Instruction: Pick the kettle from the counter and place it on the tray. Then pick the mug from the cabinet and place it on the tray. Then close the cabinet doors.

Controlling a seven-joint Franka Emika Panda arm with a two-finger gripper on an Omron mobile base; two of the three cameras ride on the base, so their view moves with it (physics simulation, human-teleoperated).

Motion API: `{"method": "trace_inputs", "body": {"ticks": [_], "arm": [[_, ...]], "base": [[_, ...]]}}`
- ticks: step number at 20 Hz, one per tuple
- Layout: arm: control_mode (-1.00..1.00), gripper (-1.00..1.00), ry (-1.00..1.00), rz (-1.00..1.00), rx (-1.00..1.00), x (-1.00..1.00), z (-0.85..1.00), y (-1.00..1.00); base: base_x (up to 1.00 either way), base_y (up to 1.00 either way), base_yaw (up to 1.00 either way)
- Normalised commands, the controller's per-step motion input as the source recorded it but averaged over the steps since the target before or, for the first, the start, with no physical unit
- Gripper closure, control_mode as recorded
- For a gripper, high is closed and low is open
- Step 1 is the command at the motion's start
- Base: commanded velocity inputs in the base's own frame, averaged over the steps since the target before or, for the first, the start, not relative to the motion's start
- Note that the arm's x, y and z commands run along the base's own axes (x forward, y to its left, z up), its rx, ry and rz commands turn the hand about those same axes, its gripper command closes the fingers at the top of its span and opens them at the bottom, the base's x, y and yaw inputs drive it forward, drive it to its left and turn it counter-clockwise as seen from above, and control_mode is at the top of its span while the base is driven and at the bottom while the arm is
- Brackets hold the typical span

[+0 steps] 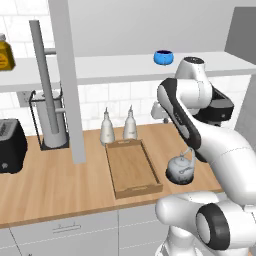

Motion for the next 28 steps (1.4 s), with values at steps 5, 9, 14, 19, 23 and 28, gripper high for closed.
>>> {"method": "trace_inputs", "body": {"ticks": [5, 9, 14, 19, 23, 28], "arm": [[-1.00, -1.00, -0.04, 0.00, 0.06, -0.16, -0.33, -0.50], [-1.00, -1.00, -0.05, 0.00, 0.34, -0.16, -0.39, -1.00], [-1.00, -1.00, -0.01, 0.01, 0.28, -0.01, -0.25, -0.74], [-1.00, -1.00, 0.04, 0.00, 0.21, 0.07, -0.63, -0.65], [-1.00, -1.00, 0.09, 0.00, 0.17, 0.19, -0.71, -0.37], [-1.00, -1.00, 0.07, 0.00, 0.12, 0.43, -0.45, 0.09]], "base": [[0.00, 0.00, 0.00], [0.00, 0.00, 0.00], [0.00, 0.00, 0.00], [0.00, 0.00, 0.00], [0.00, 0.00, 0.00], [0.00, 0.00, 0.00]]}}
